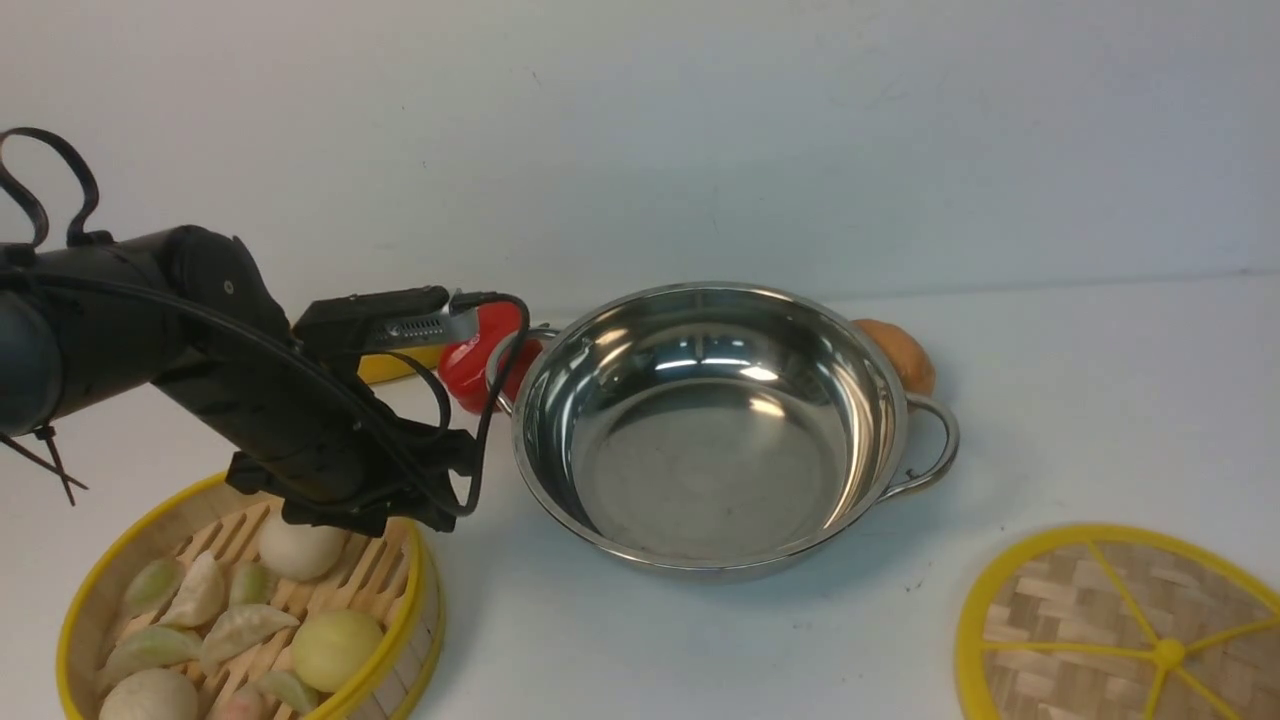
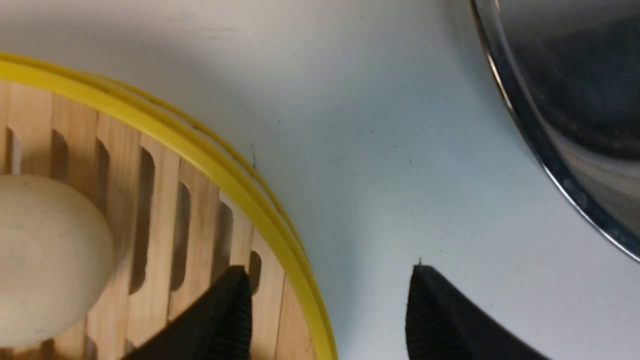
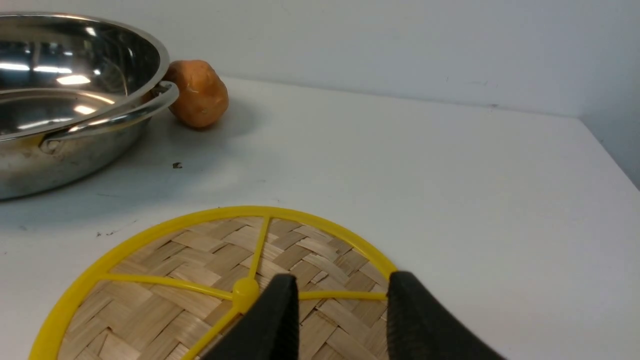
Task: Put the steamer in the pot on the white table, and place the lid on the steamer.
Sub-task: 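Grasp the rim of the steamer basket holding the buns with the left gripper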
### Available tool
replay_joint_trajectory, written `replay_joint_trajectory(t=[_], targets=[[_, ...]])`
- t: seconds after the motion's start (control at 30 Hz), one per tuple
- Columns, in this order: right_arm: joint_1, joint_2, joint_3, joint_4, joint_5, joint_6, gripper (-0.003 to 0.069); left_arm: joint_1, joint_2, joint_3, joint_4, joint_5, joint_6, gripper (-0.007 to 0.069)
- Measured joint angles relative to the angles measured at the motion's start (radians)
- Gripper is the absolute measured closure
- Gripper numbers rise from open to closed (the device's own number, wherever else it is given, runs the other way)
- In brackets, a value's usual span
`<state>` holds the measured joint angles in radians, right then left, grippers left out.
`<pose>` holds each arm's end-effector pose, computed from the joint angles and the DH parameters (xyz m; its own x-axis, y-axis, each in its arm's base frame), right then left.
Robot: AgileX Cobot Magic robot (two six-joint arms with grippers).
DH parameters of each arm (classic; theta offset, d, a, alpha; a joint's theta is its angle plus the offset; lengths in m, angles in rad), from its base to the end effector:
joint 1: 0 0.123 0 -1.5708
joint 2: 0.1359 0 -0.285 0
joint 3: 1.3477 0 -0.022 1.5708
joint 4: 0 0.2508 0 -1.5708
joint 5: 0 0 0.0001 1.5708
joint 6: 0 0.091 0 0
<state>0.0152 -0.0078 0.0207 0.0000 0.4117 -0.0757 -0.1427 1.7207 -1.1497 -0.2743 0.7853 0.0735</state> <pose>0.0516 0.0008 0.1697 -0.3289 -0.0806 -0.9409 -0.0402 0.9966 -0.0714 0.3347 -0.0657 0.2145 -0.9567 0.0159 -0.2906 0.0827 0.9722 -0.2190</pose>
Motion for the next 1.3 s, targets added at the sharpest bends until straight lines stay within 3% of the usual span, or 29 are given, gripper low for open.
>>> replay_joint_trajectory(t=[0.9, 1.3], targets=[[0.0, 0.0, 0.0, 0.0, 0.0, 0.0, 0.0419, -0.001, 0.099, 0.0, 0.038, 0.012, -0.052, 0.026], [0.0, 0.0, 0.0, 0.0, 0.0, 0.0, 0.0419, -0.077, 0.15, -0.006, 0.061, -0.053, -0.093, 0.026]])
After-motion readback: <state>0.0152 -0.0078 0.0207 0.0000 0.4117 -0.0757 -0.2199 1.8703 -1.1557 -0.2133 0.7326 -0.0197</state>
